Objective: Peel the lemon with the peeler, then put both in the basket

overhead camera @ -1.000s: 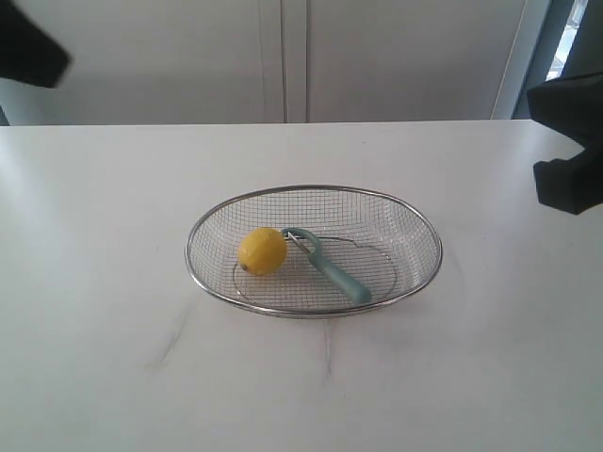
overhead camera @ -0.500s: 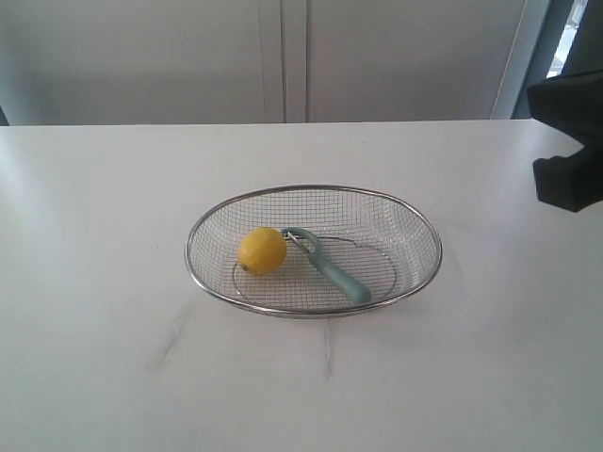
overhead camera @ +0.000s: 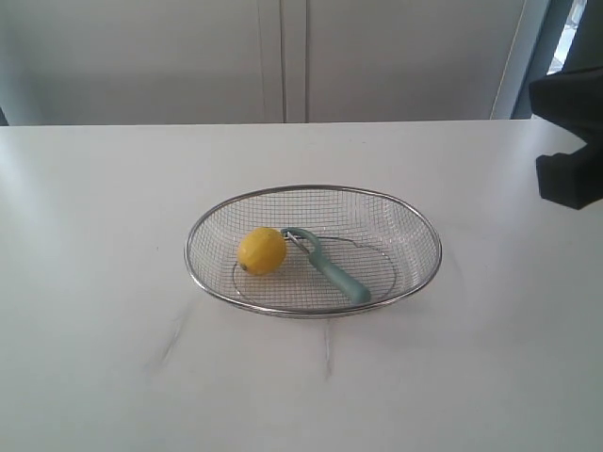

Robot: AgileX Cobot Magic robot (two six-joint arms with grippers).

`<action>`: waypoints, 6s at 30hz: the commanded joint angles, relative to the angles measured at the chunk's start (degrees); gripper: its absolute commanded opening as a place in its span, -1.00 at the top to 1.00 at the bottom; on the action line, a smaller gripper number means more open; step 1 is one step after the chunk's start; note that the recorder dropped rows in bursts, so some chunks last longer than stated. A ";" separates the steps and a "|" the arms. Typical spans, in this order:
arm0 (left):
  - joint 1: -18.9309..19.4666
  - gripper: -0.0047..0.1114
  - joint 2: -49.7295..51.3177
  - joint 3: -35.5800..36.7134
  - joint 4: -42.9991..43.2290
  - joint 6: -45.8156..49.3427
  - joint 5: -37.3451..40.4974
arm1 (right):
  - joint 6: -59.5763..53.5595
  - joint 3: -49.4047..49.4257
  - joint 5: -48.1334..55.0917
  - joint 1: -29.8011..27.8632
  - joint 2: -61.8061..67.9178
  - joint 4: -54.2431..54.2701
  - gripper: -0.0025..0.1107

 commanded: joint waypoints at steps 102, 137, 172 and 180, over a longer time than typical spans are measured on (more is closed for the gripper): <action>20.05 0.92 -27.03 39.72 -12.41 -0.31 -34.06 | 0.25 0.42 -0.44 -0.14 -0.46 -0.13 0.86; 32.67 0.92 -27.03 39.72 -6.72 -0.31 -33.93 | 0.25 0.42 -0.26 -1.63 -4.68 0.72 0.86; 32.67 0.92 -27.03 39.72 -6.72 -0.31 -34.04 | 0.25 27.61 -0.87 -32.08 -44.55 1.68 0.86; 32.67 0.92 -27.03 39.72 -6.72 -0.31 -34.04 | 0.25 38.91 -1.10 -32.08 -44.55 1.68 0.86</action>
